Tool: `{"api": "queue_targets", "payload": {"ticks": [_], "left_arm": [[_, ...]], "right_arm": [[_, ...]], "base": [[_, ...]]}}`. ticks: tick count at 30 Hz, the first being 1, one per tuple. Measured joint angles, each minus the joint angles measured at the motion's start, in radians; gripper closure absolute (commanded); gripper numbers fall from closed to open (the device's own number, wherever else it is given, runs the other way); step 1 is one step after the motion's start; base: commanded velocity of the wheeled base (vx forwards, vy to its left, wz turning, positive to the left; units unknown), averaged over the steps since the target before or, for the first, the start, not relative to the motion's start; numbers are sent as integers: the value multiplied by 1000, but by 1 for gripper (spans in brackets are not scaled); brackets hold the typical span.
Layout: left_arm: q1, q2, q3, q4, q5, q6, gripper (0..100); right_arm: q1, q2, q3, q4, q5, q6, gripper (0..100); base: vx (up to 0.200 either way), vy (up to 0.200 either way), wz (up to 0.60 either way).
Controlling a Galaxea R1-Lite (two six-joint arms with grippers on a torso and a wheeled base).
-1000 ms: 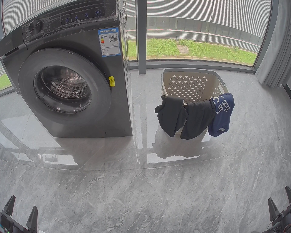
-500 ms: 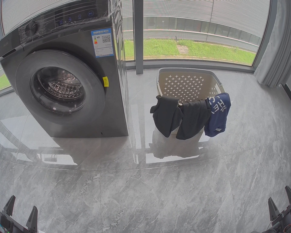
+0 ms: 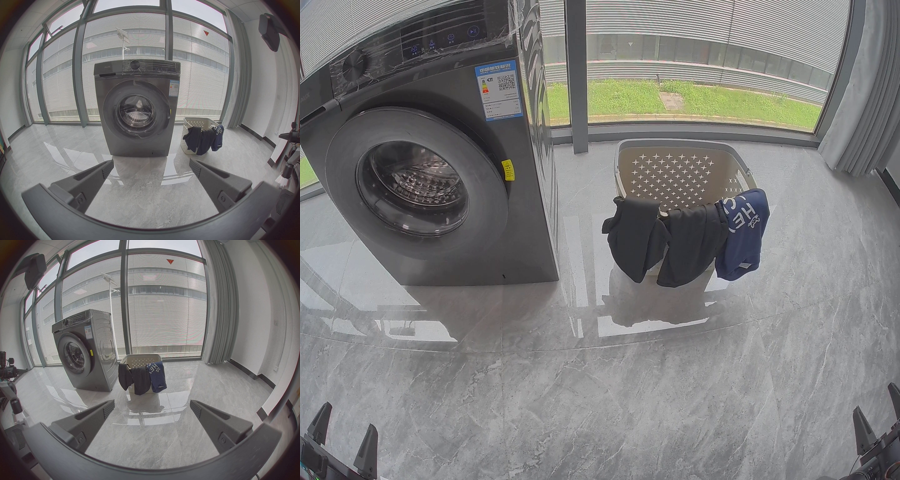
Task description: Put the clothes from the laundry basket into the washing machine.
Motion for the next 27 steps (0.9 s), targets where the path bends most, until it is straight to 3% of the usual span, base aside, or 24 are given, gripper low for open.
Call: {"api": "queue_targets", "payload": {"ticks": [7,10,22,27], "left_arm": [[-1,0,0,0,1,0,0],[-1,0,0,0,0,0,0],[-1,0,0,0,0,0,0],[-1,0,0,0,0,-1,0]], "right_arm": [[-1,0,0,0,-1,0,0],[-2,0,0,0,-3,0,0],[-1,0,0,0,0,0,0],[-2,0,0,0,0,0,0]], "base": [[29,0,0],[0,0,600],[0,0,0],[200,0,0]]}}
